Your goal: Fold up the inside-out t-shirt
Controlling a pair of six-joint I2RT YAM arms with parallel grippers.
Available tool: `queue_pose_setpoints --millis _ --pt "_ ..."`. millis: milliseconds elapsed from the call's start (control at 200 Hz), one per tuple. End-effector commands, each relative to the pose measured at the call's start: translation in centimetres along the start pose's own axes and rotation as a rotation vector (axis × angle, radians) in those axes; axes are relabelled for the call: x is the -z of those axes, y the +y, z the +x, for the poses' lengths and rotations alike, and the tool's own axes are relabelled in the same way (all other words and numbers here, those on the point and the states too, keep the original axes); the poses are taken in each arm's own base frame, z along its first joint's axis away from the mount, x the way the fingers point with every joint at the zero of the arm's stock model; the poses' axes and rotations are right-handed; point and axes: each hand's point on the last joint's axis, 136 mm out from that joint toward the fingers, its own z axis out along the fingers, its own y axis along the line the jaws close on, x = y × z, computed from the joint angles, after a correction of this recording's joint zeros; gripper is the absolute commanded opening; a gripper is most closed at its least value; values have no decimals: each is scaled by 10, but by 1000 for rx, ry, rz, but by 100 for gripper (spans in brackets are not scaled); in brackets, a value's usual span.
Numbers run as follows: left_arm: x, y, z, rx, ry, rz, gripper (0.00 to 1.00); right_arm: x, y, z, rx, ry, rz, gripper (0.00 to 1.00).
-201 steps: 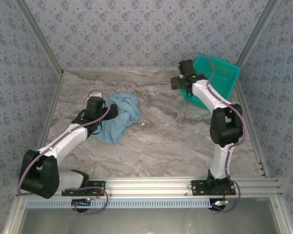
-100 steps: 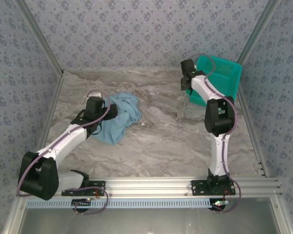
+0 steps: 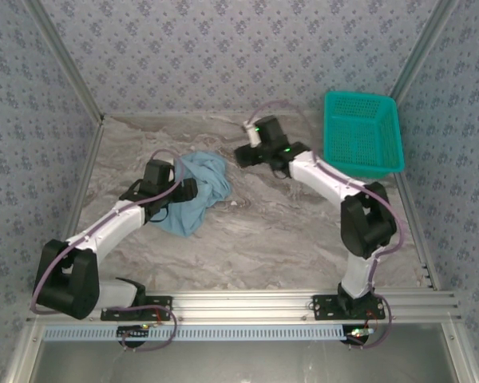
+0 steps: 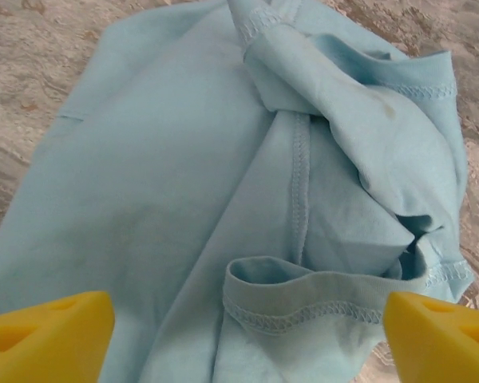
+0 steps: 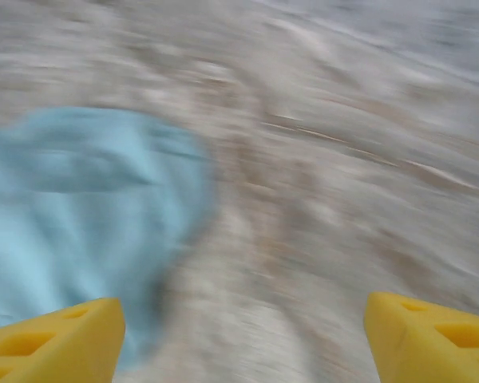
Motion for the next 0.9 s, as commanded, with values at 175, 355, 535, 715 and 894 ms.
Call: queue_pose_setpoints --millis 175,355,535,715,894 --pt "-17 -11 2 -13 30 52 66 -70 57 -2 -188 -43 -391 63" --pt "-28 -13 4 7 37 68 58 -93 66 7 -226 -12 -440 53" --pt "-32 -12 5 7 45 63 52 -98 72 14 -246 6 -465 59" --pt "-32 -11 7 4 46 61 42 -86 65 7 -261 -38 -452 60" --pt "-32 -12 7 1 47 62 33 -89 75 12 -269 -19 -492 59"
